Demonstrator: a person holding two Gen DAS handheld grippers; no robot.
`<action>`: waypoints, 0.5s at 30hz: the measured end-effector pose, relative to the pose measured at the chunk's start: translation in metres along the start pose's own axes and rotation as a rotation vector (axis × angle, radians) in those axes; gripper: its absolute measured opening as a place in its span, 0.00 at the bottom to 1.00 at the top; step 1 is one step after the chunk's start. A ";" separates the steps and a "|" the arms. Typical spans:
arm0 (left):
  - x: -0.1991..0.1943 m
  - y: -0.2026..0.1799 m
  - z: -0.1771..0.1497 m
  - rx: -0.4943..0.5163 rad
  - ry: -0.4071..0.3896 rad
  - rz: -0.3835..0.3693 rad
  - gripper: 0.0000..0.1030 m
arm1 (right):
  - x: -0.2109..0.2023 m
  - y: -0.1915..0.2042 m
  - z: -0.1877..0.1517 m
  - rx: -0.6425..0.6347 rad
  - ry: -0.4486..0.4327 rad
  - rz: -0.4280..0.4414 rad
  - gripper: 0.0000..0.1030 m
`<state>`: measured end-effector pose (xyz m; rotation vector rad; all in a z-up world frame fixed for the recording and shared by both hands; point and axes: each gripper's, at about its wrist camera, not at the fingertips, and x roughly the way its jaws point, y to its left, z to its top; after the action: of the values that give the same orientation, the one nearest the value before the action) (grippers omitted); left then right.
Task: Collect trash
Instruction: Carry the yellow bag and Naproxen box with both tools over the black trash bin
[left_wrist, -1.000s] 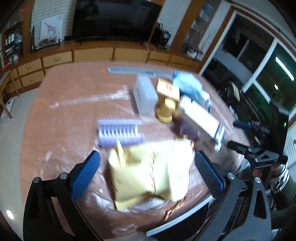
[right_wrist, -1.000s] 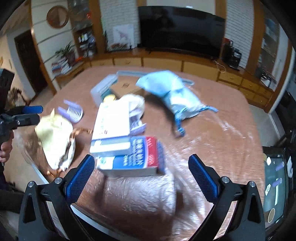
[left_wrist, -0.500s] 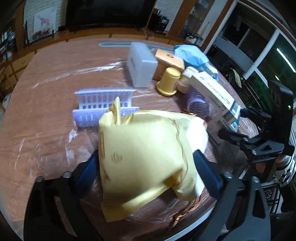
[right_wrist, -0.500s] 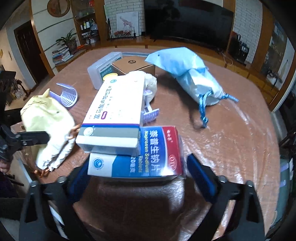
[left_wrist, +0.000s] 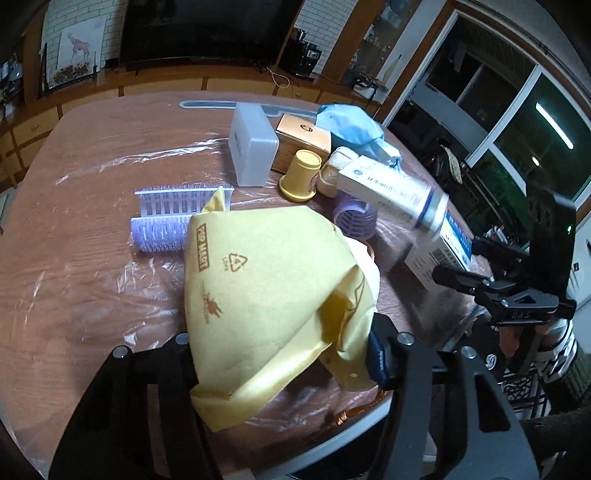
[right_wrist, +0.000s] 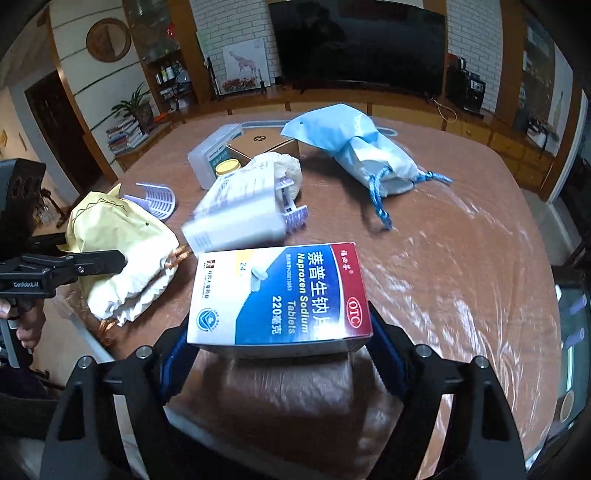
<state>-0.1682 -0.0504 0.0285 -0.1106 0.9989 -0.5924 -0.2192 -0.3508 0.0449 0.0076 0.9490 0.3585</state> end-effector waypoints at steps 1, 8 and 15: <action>-0.003 0.000 0.000 -0.007 -0.005 -0.001 0.58 | -0.005 -0.002 -0.002 0.013 -0.004 0.007 0.78; -0.022 -0.010 -0.001 -0.020 -0.062 -0.009 0.58 | -0.036 0.002 -0.005 0.062 -0.063 0.053 0.78; -0.038 -0.027 -0.008 -0.005 -0.090 -0.019 0.58 | -0.063 0.013 -0.005 0.038 -0.111 0.072 0.78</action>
<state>-0.2011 -0.0518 0.0628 -0.1498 0.9127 -0.5974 -0.2600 -0.3589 0.0940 0.0960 0.8475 0.4027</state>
